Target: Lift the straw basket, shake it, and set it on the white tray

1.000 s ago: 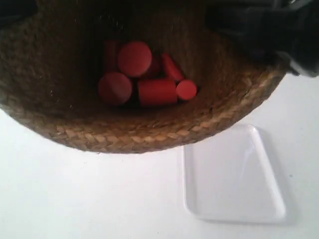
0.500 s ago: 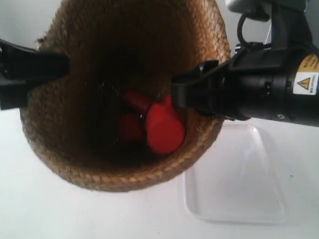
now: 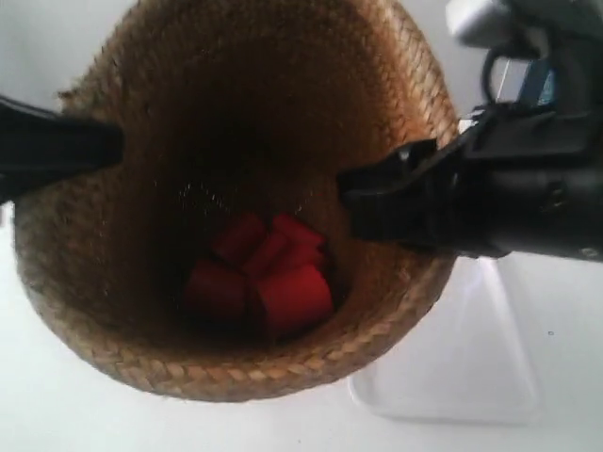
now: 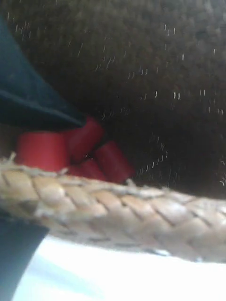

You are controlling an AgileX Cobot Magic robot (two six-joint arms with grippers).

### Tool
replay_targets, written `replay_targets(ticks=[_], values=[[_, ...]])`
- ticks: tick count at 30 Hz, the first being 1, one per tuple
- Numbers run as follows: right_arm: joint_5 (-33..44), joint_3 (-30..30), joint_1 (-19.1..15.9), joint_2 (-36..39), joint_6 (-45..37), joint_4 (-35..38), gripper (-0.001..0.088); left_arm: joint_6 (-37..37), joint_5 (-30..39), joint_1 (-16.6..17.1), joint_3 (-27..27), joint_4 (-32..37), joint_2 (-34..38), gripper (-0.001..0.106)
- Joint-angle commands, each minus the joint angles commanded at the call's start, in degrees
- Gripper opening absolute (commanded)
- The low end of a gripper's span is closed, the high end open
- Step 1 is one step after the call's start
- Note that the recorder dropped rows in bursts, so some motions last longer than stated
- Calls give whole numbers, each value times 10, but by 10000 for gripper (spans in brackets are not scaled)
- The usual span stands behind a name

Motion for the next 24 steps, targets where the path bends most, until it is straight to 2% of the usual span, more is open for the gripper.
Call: replay_targets(ticks=[3, 6, 8, 11, 13, 15, 16, 18, 19, 21, 22, 24], values=[[-25, 23, -2, 9, 0, -22, 0, -5, -28, 0, 30, 55, 7, 0], [-38, 49, -2, 74, -1, -50, 0, -6, -65, 0, 86, 54, 51, 0], [-37, 48, -2, 103, 7, -48, 0, -32, -38, 0, 90, 49, 66, 0], [-37, 23, 21, 91, 12, 28, 0, -53, 35, 0, 61, 28, 40, 0], [-76, 17, 35, 78, -3, 13, 0, -42, 42, 0, 52, 6, 16, 0], [-119, 27, 32, 89, -36, 2, 0, -10, -3, 0, 64, 15, 11, 0], [-129, 33, 24, 114, -48, 1, 0, 2, -54, 0, 83, 18, 14, 0], [-112, 29, 8, 150, -42, 1, 0, -2, -108, 0, 105, 18, 32, 0], [-100, 21, 5, 153, -21, 7, 0, -3, -94, 0, 104, 18, 34, 0], [-69, -5, 9, 138, 4, 7, 0, -4, -21, 0, 79, 15, 16, 0], [-58, -20, 15, 122, -2, 7, 0, -4, 9, 0, 66, 10, 4, 0], [-62, -38, 21, 93, -20, 7, 0, -4, 27, 0, 52, -5, -14, 0]])
